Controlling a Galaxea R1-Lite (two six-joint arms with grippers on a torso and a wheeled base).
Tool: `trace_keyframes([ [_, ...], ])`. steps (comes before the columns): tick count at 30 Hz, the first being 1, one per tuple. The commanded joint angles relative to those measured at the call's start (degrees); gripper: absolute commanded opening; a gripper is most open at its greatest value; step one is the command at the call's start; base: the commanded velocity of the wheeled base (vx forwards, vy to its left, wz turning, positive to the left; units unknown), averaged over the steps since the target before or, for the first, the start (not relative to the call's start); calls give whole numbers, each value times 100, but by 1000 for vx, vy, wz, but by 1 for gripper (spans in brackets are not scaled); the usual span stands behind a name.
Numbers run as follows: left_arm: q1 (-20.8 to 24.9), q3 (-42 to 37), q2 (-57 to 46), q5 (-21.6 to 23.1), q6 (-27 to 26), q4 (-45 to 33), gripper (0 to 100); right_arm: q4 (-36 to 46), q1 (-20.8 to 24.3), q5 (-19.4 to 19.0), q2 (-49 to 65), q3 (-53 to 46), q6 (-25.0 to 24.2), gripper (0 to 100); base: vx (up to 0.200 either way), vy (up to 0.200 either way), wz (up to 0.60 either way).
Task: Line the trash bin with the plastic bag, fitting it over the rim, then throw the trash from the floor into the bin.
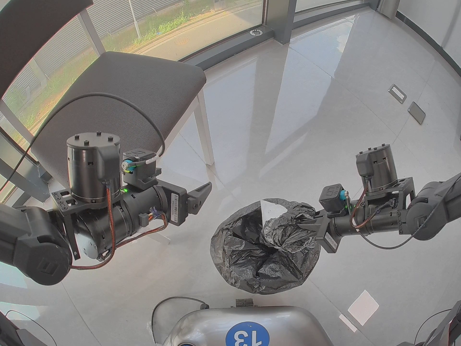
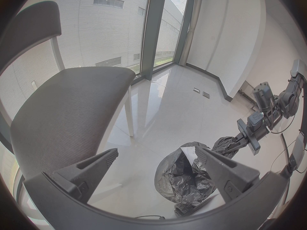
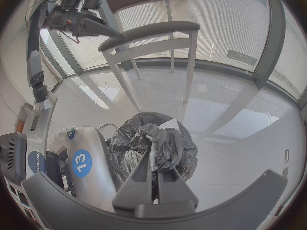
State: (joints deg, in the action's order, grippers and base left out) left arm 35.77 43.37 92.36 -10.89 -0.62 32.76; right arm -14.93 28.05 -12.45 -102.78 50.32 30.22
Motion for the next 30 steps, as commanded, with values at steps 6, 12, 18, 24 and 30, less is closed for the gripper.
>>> trace_keyframes([
  [6, -219, -180, -130, 8, 1, 11, 100, 26, -19, -3, -972, 382, 10, 0, 0, 0, 0],
  [12, -298, -207, -130, 16, 1, 11, 100, 43, -28, -3, -1429, 716, 1, 0, 0, 0, 0],
  [18, -307, -215, -139, 16, 9, 11, 100, 193, -1, 5, -1535, 874, 1, 0, 0, 0, 0],
  [24, -316, -233, -183, 8, 9, 11, 100, 368, -10, 14, -1130, 707, 1, 0, 0, 0, 0],
  [30, -307, -233, -183, 8, 9, 20, 100, 685, 7, 23, -603, 505, 28, 0, 0, 0, 0],
])
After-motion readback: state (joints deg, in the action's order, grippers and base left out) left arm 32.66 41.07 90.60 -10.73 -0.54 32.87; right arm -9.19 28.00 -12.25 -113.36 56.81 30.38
